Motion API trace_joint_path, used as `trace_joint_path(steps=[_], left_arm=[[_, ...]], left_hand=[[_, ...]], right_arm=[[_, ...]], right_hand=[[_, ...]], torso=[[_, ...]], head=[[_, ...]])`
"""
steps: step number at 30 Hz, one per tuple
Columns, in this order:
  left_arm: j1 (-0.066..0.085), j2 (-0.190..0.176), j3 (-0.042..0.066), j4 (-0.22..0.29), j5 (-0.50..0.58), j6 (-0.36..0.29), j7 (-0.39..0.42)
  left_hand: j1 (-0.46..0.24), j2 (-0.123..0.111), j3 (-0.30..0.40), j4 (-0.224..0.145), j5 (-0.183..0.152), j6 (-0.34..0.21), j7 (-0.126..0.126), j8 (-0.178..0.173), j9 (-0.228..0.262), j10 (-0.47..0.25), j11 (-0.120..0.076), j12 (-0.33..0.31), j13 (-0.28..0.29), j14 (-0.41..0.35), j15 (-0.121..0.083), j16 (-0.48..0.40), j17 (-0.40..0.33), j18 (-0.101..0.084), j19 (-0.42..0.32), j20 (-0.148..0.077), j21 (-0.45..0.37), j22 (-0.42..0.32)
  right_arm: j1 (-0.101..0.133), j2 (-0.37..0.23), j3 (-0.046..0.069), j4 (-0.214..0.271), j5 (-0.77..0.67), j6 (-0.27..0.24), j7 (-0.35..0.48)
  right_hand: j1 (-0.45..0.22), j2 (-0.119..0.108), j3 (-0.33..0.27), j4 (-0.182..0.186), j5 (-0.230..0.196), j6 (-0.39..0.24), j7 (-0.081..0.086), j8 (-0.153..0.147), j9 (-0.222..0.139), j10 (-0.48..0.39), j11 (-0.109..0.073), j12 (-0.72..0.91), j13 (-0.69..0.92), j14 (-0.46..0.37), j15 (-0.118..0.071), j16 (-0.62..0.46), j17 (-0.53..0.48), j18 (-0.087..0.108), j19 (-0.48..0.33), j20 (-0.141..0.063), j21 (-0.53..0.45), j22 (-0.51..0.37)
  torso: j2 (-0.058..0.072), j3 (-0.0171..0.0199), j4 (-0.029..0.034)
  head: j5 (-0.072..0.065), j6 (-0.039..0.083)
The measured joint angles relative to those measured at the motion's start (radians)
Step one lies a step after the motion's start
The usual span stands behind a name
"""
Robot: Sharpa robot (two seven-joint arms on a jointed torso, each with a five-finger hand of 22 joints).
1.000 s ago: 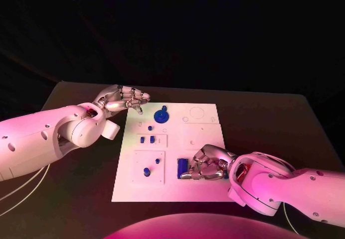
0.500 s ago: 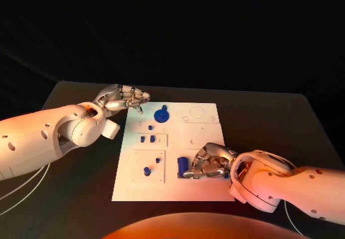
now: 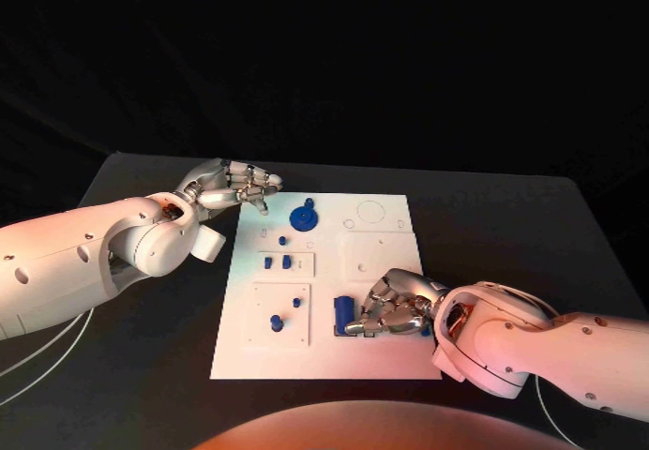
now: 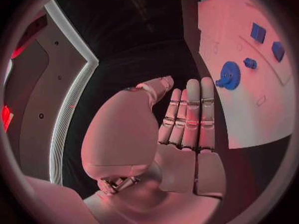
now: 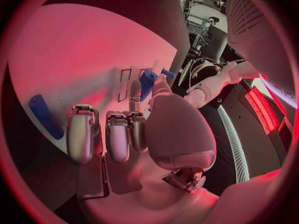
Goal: Assemble the parts on the task board
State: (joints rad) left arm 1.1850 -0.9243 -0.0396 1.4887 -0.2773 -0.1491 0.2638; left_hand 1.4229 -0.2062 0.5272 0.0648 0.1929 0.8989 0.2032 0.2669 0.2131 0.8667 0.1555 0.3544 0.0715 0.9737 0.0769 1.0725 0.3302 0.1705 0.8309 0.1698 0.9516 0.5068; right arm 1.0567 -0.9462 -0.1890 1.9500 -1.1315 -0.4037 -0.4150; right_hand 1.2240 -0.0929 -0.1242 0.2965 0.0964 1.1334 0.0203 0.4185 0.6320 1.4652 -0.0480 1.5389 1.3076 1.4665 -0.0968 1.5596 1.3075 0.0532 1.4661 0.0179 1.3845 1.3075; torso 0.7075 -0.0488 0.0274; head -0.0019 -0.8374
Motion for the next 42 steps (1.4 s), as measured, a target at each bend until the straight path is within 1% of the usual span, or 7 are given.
trace_joint_path(steps=[4,13,17,23,28,34,42], left_arm=[[0.000,0.000,0.000,0.000,0.000,0.000,0.000],[0.000,0.000,0.000,-0.001,0.000,0.000,-0.001],[0.000,0.001,0.000,-0.001,0.000,0.000,-0.001],[0.000,0.001,0.000,-0.001,0.000,0.000,-0.002],[0.000,0.001,0.000,-0.001,0.000,0.000,-0.002],[0.000,0.000,0.000,-0.001,0.000,0.000,-0.002],[0.000,-0.001,0.000,-0.001,0.000,0.000,-0.002]], left_hand=[[0.000,0.000,0.000,0.000,0.000,0.000,0.000,0.000,0.000,0.000,0.000,0.000,0.000,0.000,0.000,0.000,0.000,0.000,0.000,0.000,0.000,0.000],[0.000,0.000,0.000,0.000,0.000,0.000,0.000,0.000,0.000,0.000,0.000,0.000,0.000,0.000,0.000,0.000,0.000,0.000,0.000,0.000,0.000,0.000],[0.000,0.000,0.000,0.000,0.000,0.000,0.000,0.000,0.000,0.000,0.000,0.000,0.000,0.000,0.000,0.000,0.000,0.000,0.000,0.000,0.000,0.000],[0.000,0.000,0.000,0.000,0.000,0.000,0.000,0.000,0.000,0.000,0.000,0.000,0.000,0.000,0.000,0.000,0.000,0.000,0.000,0.000,0.000,0.000],[0.000,0.000,0.000,0.000,0.000,0.000,0.000,0.000,0.000,0.000,0.000,0.000,0.000,0.000,0.000,0.000,0.000,0.000,0.000,0.000,0.000,0.000],[0.005,0.005,0.000,0.000,0.000,0.000,0.000,0.006,0.000,0.000,0.000,0.009,0.000,0.000,0.000,0.000,-0.001,0.000,0.000,0.000,-0.004,-0.001],[0.005,0.005,0.000,0.000,0.000,0.000,0.000,0.006,0.000,0.000,0.000,0.009,0.000,0.000,0.000,0.000,-0.001,0.000,0.000,0.000,-0.004,-0.001]], right_arm=[[0.000,-0.001,0.000,-0.002,0.004,0.000,0.005],[0.001,0.000,0.000,-0.005,-0.001,-0.001,0.008],[0.001,0.002,0.000,-0.007,-0.009,-0.001,0.008],[0.001,0.012,0.000,-0.012,-0.026,-0.001,0.007],[0.001,0.019,0.000,-0.017,-0.041,-0.001,0.005],[0.000,0.023,0.000,-0.023,-0.068,-0.012,-0.006],[0.000,0.018,0.000,-0.025,-0.098,-0.041,-0.023]], right_hand=[[-0.040,-0.018,-0.013,0.000,0.000,0.000,0.000,0.007,0.001,0.000,0.000,0.000,0.000,0.000,0.000,0.004,0.000,0.000,0.000,0.000,0.007,0.000],[-0.043,-0.022,-0.013,0.000,0.000,0.000,0.000,0.007,0.004,0.000,0.000,0.000,0.000,0.000,0.000,0.004,0.000,0.000,0.000,0.000,0.007,0.000],[0.020,-0.018,0.018,-0.005,0.000,0.000,0.000,0.007,0.004,0.000,0.000,0.003,0.000,-0.004,-0.004,0.004,0.000,0.000,0.000,-0.007,0.007,0.000],[0.067,-0.031,0.047,-0.007,0.000,0.000,0.000,0.007,0.003,0.000,0.000,0.004,0.000,-0.003,-0.004,0.004,0.000,0.000,0.000,-0.007,0.007,0.000],[0.091,-0.037,0.063,-0.007,0.000,0.000,0.000,0.007,0.000,0.000,0.000,0.004,0.000,0.000,-0.007,0.004,0.000,0.000,0.000,-0.007,0.007,0.000],[0.108,-0.022,0.081,-0.005,0.000,0.000,0.000,0.007,-0.004,0.000,0.000,0.004,0.000,0.000,-0.007,0.004,0.000,0.000,0.000,-0.007,0.007,0.001],[0.112,-0.017,0.088,-0.004,0.000,0.003,-0.003,0.007,-0.004,0.000,0.000,0.004,0.000,0.000,-0.007,0.004,0.000,0.000,0.000,-0.007,0.007,0.001]], torso=[[0.000,-0.0001,0.0000],[0.000,-0.0006,0.0001],[0.000,-0.0006,0.0000],[0.000,-0.0005,0.0006],[0.000,-0.0005,0.0010],[0.000,-0.0008,0.0007],[0.000,-0.0002,0.0005]], head=[[0.001,0.000],[0.001,-0.002],[0.002,-0.002],[0.003,-0.003],[0.004,-0.004],[0.004,-0.005],[0.006,-0.003]])
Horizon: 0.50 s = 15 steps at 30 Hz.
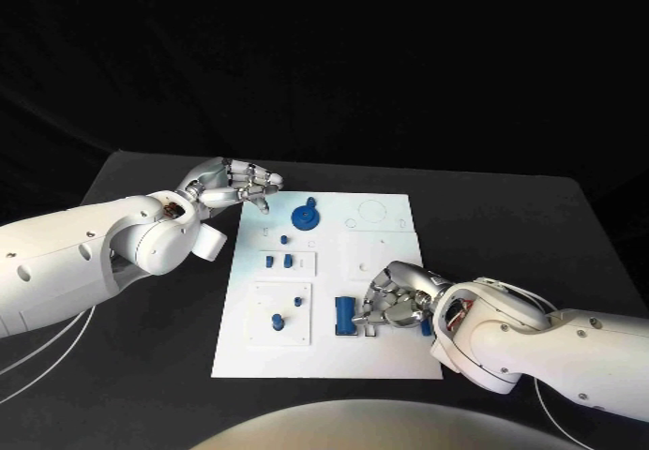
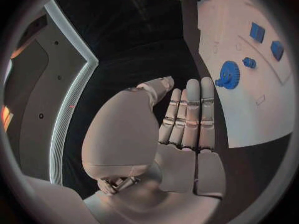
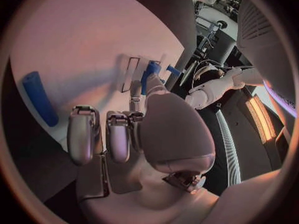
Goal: Assemble the parts on the task board
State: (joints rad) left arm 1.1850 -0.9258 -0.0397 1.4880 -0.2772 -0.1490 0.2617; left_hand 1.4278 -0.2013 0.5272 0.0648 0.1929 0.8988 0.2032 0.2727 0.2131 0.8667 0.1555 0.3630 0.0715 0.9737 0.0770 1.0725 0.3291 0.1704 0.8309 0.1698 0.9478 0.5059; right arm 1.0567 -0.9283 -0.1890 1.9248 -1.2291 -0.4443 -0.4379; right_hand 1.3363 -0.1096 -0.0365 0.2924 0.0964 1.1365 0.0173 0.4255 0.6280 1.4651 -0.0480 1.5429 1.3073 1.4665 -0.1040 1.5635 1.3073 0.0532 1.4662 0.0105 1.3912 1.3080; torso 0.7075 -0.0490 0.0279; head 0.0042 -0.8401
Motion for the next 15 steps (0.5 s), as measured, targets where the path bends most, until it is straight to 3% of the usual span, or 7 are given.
trace_joint_path(steps=[6,11,15], left_arm=[[0.000,-0.001,0.000,0.000,0.000,0.000,0.000],[0.000,-0.001,0.000,0.000,0.000,0.000,0.000],[0.000,-0.001,0.000,0.000,0.000,0.000,0.000]], left_hand=[[0.000,0.000,0.000,0.000,0.000,0.000,0.000,0.000,0.000,0.000,0.000,0.000,0.000,0.000,0.000,0.000,0.000,0.000,0.000,0.000,0.000,0.000],[0.000,0.000,0.000,0.000,0.000,0.000,0.000,0.000,0.000,0.000,0.000,0.000,0.000,0.000,0.000,0.000,0.000,0.000,0.000,0.000,0.000,0.000],[0.000,0.000,0.000,0.000,0.000,0.000,0.000,0.000,0.000,0.000,0.000,0.000,0.000,0.000,0.000,0.000,0.000,0.000,0.000,0.000,0.000,0.000]], right_arm=[[0.000,-0.020,0.000,0.017,-0.003,-0.021,0.002],[0.008,-0.065,0.000,0.037,0.000,-0.050,0.014],[0.028,-0.129,0.002,0.042,-0.004,-0.070,0.024]], right_hand=[[-0.007,-0.007,0.000,0.000,0.000,-0.010,0.002,-0.009,-0.006,0.000,0.000,-0.005,0.000,0.000,0.000,0.000,0.000,0.000,0.000,0.000,-0.003,0.000],[-0.013,-0.024,0.000,0.000,0.000,-0.054,0.026,-0.044,-0.019,0.000,0.011,-0.014,0.001,0.000,0.008,0.000,0.001,0.000,0.000,0.000,-0.020,0.000],[-0.012,-0.033,0.000,0.000,0.000,-0.070,0.037,-0.055,-0.022,0.001,0.020,-0.018,0.001,0.000,0.012,0.000,0.001,0.000,0.000,0.008,-0.020,0.000]], torso=[[0.000,0.0005,-0.0005],[0.000,0.0001,-0.0014],[-0.002,-0.0012,-0.0021]], head=[[0.001,0.003],[-0.002,0.005],[-0.011,0.005]])
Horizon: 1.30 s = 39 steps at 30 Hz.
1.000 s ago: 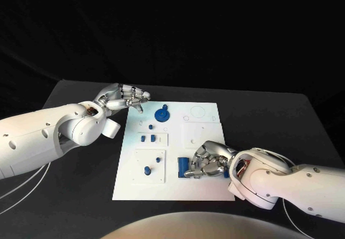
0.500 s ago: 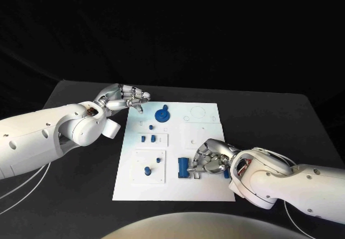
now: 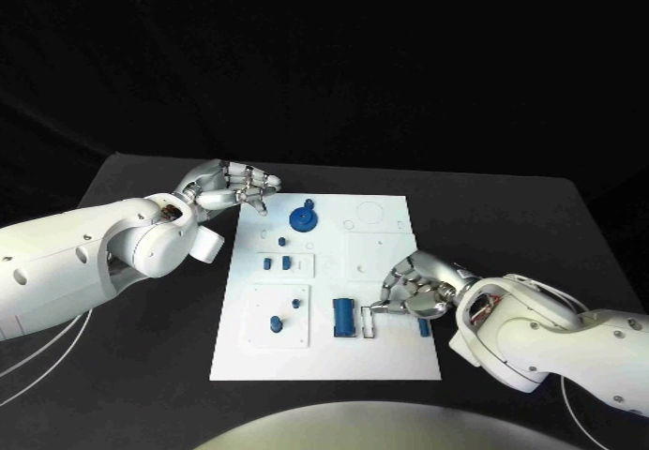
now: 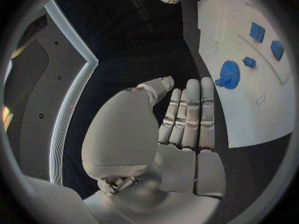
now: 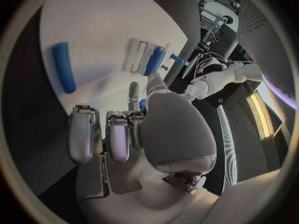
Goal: Assemble the parts on the task board
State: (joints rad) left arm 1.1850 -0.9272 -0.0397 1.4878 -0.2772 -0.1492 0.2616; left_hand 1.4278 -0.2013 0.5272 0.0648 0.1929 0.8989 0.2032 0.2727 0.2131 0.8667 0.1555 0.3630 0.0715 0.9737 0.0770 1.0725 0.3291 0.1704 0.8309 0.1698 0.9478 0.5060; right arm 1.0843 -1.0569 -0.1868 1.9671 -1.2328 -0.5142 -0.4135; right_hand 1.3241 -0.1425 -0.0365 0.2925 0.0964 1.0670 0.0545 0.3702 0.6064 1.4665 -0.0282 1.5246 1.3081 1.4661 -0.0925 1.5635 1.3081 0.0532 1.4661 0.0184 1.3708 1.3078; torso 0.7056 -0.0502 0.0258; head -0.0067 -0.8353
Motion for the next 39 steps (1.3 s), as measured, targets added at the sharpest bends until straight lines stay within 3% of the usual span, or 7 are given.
trace_joint_path(steps=[6,18,26,39], left_arm=[[0.000,0.001,0.000,0.000,0.000,-0.001,0.001],[-0.008,0.012,-0.001,-0.009,0.000,-0.001,0.004],[-0.013,0.016,-0.001,-0.011,0.000,0.000,0.004],[-0.016,0.013,-0.001,-0.012,0.000,0.000,0.004]], left_hand=[[0.000,0.000,0.000,0.000,0.000,0.000,0.000,0.000,0.000,0.000,0.000,0.000,0.000,0.000,0.000,0.000,0.000,0.000,0.000,0.000,0.000,0.000],[0.000,0.000,0.000,0.000,0.000,0.000,0.000,0.000,0.000,0.000,0.000,0.000,0.000,0.000,0.000,0.000,0.000,0.000,0.000,0.000,0.000,0.000],[0.000,0.000,0.000,0.000,0.000,0.000,0.000,0.000,0.000,0.000,0.000,0.000,0.000,0.000,0.000,0.000,0.000,0.000,0.000,0.000,0.000,0.000],[-0.004,0.004,0.000,0.000,0.000,0.000,0.000,0.000,0.000,0.000,0.000,0.004,0.000,0.000,0.000,0.000,0.000,0.000,0.000,0.000,0.000,-0.001]], right_arm=[[0.004,-0.089,-0.001,0.003,-0.038,-0.010,0.004],[-0.037,-0.177,-0.007,0.032,-0.161,-0.015,-0.013],[-0.080,-0.171,-0.013,0.031,-0.205,-0.015,-0.040],[-0.107,-0.137,-0.013,0.019,-0.223,-0.034,-0.056]], right_hand=[[0.004,-0.013,0.000,0.000,0.000,-0.013,0.006,-0.015,-0.004,-0.001,0.006,-0.013,0.000,0.000,0.007,0.000,0.000,0.000,0.001,0.006,-0.004,0.000],[0.000,-0.018,0.000,0.000,0.000,0.003,0.001,-0.018,-0.005,0.000,0.007,-0.047,0.000,-0.003,0.010,-0.006,0.000,0.000,0.000,0.007,-0.034,0.000],[-0.006,-0.023,-0.003,0.003,0.000,0.011,0.000,-0.018,-0.005,0.000,0.007,-0.062,0.000,-0.003,0.010,-0.012,0.000,0.000,0.000,0.007,-0.056,0.000],[-0.013,-0.024,-0.003,0.003,0.000,0.023,-0.005,-0.018,-0.005,0.000,0.007,-0.066,0.000,-0.003,0.010,-0.012,0.000,0.000,0.000,0.007,-0.061,0.000]], torso=[[-0.002,-0.0017,-0.0011],[-0.012,-0.0023,-0.0105],[-0.015,-0.0017,-0.0145],[-0.013,-0.0023,-0.0148]], head=[[-0.016,0.001],[-0.032,0.001],[-0.033,0.001],[-0.030,-0.008]])
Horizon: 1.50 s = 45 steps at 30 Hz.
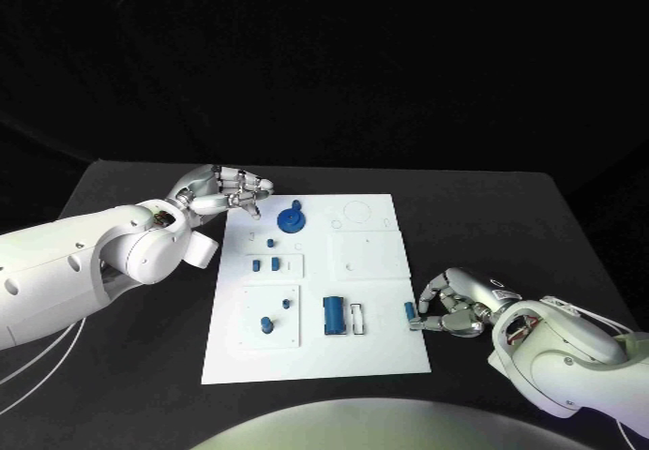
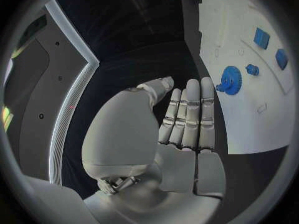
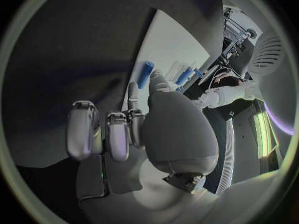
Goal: Assemble the parts on the task board
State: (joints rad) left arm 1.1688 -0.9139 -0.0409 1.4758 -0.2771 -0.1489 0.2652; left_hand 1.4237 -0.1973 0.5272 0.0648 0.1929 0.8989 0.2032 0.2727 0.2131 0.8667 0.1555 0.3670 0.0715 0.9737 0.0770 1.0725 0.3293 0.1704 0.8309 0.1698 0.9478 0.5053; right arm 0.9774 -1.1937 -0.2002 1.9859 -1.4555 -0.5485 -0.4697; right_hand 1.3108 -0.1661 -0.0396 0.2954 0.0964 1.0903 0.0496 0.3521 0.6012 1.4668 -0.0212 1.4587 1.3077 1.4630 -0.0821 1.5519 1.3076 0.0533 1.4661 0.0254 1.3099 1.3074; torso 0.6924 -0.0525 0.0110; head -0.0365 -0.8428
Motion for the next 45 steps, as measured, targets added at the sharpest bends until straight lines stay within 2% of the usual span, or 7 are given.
trace_joint_path(steps=[21,25,29,31,36,42,45], left_arm=[[0.000,-0.003,0.000,0.001,0.000,0.000,0.000],[0.000,-0.004,0.000,0.002,0.000,0.000,-0.001],[0.000,-0.004,0.000,0.002,0.000,0.000,-0.001],[0.000,-0.004,0.000,0.003,0.000,0.000,-0.001],[0.000,-0.005,0.000,0.003,0.000,0.001,-0.001],[0.000,-0.007,0.000,0.004,0.000,0.001,-0.001],[0.000,-0.007,0.000,0.005,0.000,0.001,-0.001]], left_hand=[[0.000,0.000,0.000,0.000,0.000,0.000,0.000,0.000,0.000,0.000,0.000,0.000,0.000,-0.004,0.004,0.000,-0.001,0.000,0.000,0.000,0.000,0.000],[0.000,0.000,0.000,0.000,0.000,0.000,0.000,0.000,0.000,0.000,0.000,0.000,0.000,-0.004,0.004,0.000,-0.001,0.000,0.000,0.000,0.000,0.000],[0.000,0.000,0.000,0.000,0.000,0.000,0.000,0.000,0.000,0.000,0.000,0.000,0.000,-0.004,0.004,0.000,-0.001,0.000,0.000,0.000,0.000,0.000],[0.000,0.000,0.000,0.000,0.000,0.000,0.000,0.000,0.000,0.000,0.000,0.000,0.000,-0.004,0.004,0.000,-0.001,0.000,0.000,0.000,0.000,0.000],[0.000,0.000,0.000,0.000,0.000,0.000,0.000,0.000,0.000,0.000,0.000,0.000,0.000,-0.004,0.004,0.000,-0.001,0.000,0.000,0.000,0.000,0.000],[0.000,0.000,0.000,0.000,0.000,0.000,0.000,0.000,0.000,0.000,0.000,0.000,0.000,-0.004,0.004,0.000,-0.001,0.000,0.000,0.000,0.000,0.000],[0.000,0.000,0.000,0.000,0.000,0.000,0.000,0.000,0.000,0.000,0.000,0.000,0.000,-0.004,0.004,0.000,-0.001,0.000,0.000,0.000,0.000,0.000]], right_arm=[[-0.020,0.070,0.004,-0.041,-0.006,-0.011,-0.011],[-0.020,0.079,0.005,-0.048,-0.013,-0.009,-0.015],[-0.020,0.087,0.006,-0.054,-0.023,-0.007,-0.019],[-0.020,0.091,0.006,-0.056,-0.028,-0.005,-0.020],[-0.018,0.097,0.008,-0.057,-0.039,-0.002,-0.021],[-0.018,0.098,0.008,-0.055,-0.049,0.003,-0.022],[-0.018,0.098,0.008,-0.051,-0.047,0.003,-0.027]], right_hand=[[0.000,0.001,0.000,0.000,0.000,0.020,-0.008,0.016,0.008,0.000,0.000,0.000,0.000,0.000,0.000,0.000,0.000,0.000,0.000,0.000,0.000,0.000],[0.020,0.020,0.014,-0.003,0.000,0.026,-0.009,0.016,0.009,0.000,0.000,0.000,0.000,0.000,0.000,0.000,0.000,0.000,0.000,0.000,0.000,0.000],[0.029,0.030,0.041,-0.004,0.000,0.019,-0.011,0.016,0.081,-0.004,-0.004,-0.002,0.000,0.000,0.000,0.000,0.000,0.000,0.000,0.000,-0.005,0.001],[0.045,0.030,0.065,-0.004,-0.002,0.014,-0.008,0.015,0.116,0.000,-0.007,-0.004,0.000,0.002,-0.002,0.000,0.000,0.000,0.000,0.000,-0.005,0.001],[0.093,0.014,0.179,0.000,-0.004,0.014,-0.008,-0.017,0.124,0.000,-0.007,-0.008,0.000,0.004,-0.004,0.000,0.000,0.000,0.000,0.000,-0.011,0.001],[0.135,-0.029,0.297,0.114,0.000,0.021,-0.015,-0.028,0.165,-0.002,-0.010,-0.009,0.000,0.004,-0.004,0.000,0.000,0.000,0.000,0.000,-0.011,0.001],[0.129,-0.034,0.309,0.113,0.000,0.020,-0.015,-0.028,0.165,-0.001,-0.013,-0.009,0.000,0.000,-0.007,0.000,0.000,0.000,-0.001,-0.006,-0.011,0.000]], torso=[[-0.001,-0.0001,0.0005],[-0.001,-0.0001,0.0005],[-0.001,-0.0001,0.0005],[-0.001,-0.0001,0.0005],[-0.002,-0.0007,0.0005],[-0.002,-0.0008,0.0005],[-0.002,-0.0008,0.0003]], head=[[0.006,-0.005],[0.008,-0.005],[0.010,-0.005],[0.011,-0.004],[0.011,-0.004],[0.013,-0.003],[0.015,-0.003]])
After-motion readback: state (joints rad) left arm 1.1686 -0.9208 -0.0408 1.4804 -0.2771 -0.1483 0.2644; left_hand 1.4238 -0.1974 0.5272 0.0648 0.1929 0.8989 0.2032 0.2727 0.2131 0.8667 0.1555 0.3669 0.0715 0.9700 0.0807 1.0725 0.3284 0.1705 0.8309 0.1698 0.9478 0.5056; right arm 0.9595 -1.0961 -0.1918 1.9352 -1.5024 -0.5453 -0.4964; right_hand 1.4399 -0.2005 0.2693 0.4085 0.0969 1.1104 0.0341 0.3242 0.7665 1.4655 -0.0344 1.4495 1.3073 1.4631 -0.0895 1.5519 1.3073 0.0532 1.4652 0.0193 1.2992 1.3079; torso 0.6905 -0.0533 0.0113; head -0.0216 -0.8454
